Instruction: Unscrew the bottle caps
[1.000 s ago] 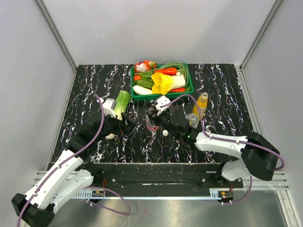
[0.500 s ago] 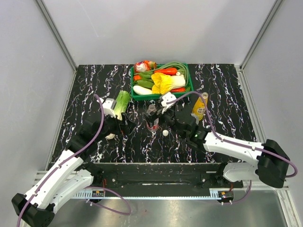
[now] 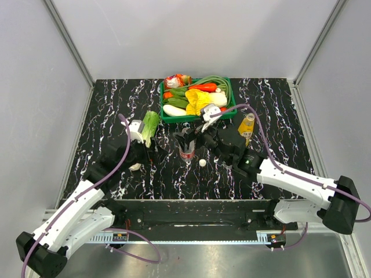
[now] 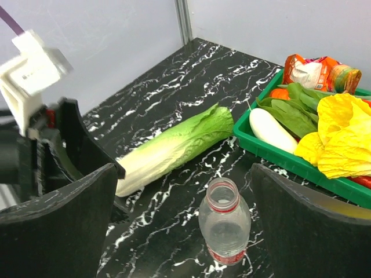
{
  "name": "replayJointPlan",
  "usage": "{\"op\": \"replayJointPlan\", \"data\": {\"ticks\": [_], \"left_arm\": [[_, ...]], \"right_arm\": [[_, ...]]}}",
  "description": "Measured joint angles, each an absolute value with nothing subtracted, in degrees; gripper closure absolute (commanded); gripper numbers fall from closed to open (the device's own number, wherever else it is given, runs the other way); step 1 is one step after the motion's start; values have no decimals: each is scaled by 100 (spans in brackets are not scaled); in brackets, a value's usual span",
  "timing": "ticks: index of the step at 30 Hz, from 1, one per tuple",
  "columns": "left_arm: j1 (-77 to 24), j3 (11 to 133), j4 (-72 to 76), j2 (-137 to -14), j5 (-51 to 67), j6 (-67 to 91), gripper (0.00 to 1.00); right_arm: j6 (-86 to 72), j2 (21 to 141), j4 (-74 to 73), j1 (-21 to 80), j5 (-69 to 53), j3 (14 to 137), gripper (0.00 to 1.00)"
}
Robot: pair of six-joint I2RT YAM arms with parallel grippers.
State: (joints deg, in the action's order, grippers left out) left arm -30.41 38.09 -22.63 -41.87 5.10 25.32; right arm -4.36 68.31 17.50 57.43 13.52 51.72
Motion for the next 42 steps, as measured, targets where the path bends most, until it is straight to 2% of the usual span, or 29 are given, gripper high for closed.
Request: {"op": "replayJointPlan", "data": {"ticks": [8, 15, 21, 23, 28, 42], "left_arm": [[-3041, 3809, -2257, -4182, 513, 2556, 1], [-3041, 3642, -2134, -4180, 541, 2580, 1], [-3041, 3603, -2145, -4163, 539, 2574, 1], [-3041, 3601, -2150, -4147, 537, 2574, 1], [-3041, 3601, -2220, -4136, 537, 2574, 1], [-3041, 3601, -2279, -4368, 545, 2532, 1]], "right_arm": [[-1831, 6445, 609, 5745, 1732, 6372, 0], [-3476, 5815, 213, 5749, 3393, 6665, 0], [-4217, 6038, -670, 5749, 4484, 7124, 0], [-4407, 6123, -991, 5749, 4694, 7319, 5], [-4842, 6053, -1406, 5749, 4998, 7456, 10], [-5607, 5686, -1621, 5749, 5203, 7210, 9]]}}
